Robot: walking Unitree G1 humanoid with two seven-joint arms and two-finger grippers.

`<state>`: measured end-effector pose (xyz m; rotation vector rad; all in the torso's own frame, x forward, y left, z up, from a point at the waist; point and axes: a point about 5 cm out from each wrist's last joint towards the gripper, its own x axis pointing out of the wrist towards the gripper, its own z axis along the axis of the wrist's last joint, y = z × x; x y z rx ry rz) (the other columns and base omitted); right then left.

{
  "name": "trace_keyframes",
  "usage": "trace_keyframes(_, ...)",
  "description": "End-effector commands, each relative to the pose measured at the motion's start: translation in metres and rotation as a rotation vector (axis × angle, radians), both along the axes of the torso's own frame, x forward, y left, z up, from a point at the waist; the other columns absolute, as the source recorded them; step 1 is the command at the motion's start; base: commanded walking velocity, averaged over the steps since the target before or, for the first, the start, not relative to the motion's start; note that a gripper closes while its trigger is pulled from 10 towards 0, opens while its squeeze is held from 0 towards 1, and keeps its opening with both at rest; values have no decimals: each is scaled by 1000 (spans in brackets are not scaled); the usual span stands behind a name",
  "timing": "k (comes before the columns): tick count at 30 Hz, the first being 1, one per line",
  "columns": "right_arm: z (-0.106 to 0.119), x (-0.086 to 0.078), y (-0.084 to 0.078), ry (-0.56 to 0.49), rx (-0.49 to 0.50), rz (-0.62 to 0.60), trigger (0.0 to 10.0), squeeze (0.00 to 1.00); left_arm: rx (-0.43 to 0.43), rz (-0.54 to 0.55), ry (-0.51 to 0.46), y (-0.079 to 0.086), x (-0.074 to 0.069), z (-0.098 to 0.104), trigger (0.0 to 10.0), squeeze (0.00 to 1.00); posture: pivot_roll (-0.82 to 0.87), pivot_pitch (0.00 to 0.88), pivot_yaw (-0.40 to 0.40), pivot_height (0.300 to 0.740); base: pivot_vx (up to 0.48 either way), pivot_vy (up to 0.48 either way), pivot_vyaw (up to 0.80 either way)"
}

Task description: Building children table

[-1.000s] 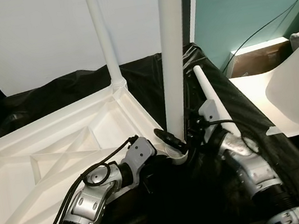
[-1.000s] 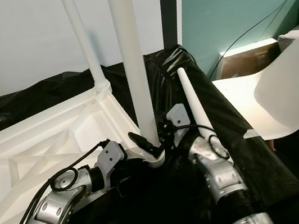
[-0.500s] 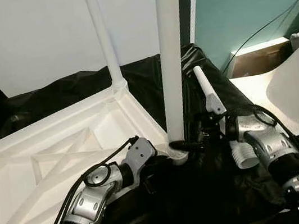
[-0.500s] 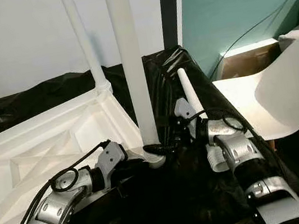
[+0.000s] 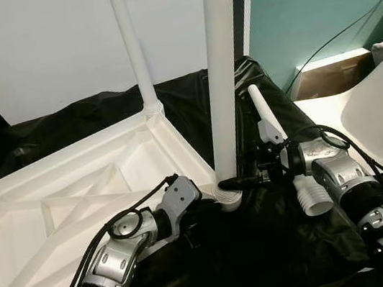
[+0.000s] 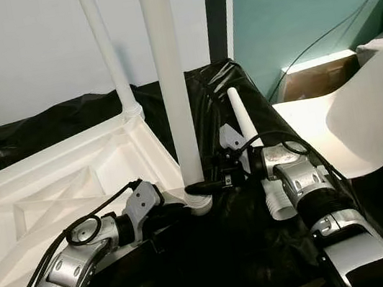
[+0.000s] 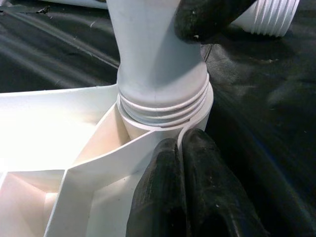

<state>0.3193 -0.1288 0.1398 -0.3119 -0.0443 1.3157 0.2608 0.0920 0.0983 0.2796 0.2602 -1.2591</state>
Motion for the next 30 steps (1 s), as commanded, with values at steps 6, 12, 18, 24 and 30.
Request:
trace_keyframes(6, -5, -8, -1, -172, 248, -698, 0, 0, -11, -115, 178, -6, -23, -29, 10000, 0, 60, 0, -24, 740, 0, 0, 0)
trace_keyframes(12, -2, -19, -8, -189, 376, -891, 0, 0, -4, -124, 183, -5, -24, -30, 10000, 0, 48, 0, -15, 740, 0, 0, 0)
trace_keyframes(18, -2, -20, -11, -199, 408, -978, 0, 0, -4, -128, 181, -6, -22, -29, 10000, 0, 44, 0, -9, 740, 0, 0, 0)
trace_keyframes(24, -10, -21, 6, -114, 396, -861, 10000, 1000, -5, -131, 180, -6, -21, -29, 10000, 0, 41, 0, -5, 740, 0, 0, 0)
trace_keyframes(30, -16, -24, 26, 35, 360, -629, 10000, 0, -2, -132, 180, -5, -21, -29, 10000, 0, 38, 0, -4, 740, 0, 0, 0)
